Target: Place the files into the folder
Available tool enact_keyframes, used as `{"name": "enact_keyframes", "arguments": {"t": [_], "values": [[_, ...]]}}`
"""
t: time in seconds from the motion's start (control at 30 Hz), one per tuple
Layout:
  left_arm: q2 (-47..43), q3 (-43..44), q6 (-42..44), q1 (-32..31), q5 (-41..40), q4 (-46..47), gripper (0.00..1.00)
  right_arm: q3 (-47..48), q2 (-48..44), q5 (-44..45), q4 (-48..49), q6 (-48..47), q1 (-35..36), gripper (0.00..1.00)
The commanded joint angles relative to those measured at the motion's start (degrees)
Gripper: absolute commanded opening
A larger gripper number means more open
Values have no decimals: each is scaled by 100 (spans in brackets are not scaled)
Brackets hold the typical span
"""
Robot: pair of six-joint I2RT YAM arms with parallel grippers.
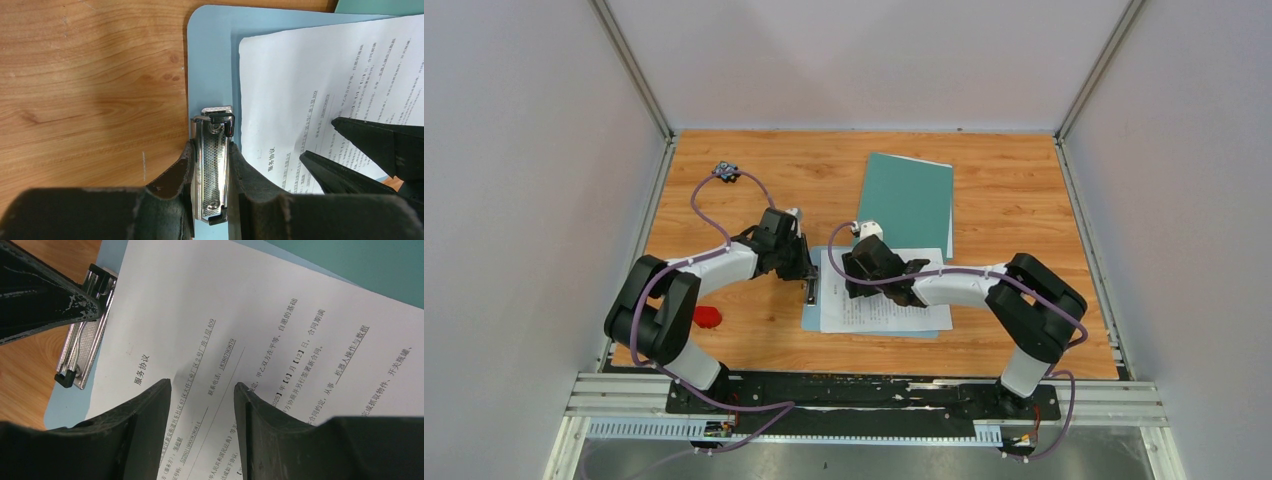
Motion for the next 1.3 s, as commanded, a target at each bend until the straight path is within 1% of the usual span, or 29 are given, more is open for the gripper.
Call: {"name": "enact_keyframes", "arguments": {"t": [0.0,0.23,0.5,0.67,0.87,1.27], "values": [[-101,-104,-302,7,475,190,0,10,291,169,-433,568,91,50],[-100,-184,-367,10,501,288,0,142,446,398,-475,889,100,50],[-95,-219,-409,7,501,328,0,449,658,530,-761,1394,99,49],[-104,-250,-413,13,469,353,0,401,652,433,-708,1588,144,49],[-126,-277,-447,8,441,380,0,133,440,228,-478,1937,225,47],[-224,-342,-457,10,319,366,0,-163,143,275,-332,2376,312,46]]}}
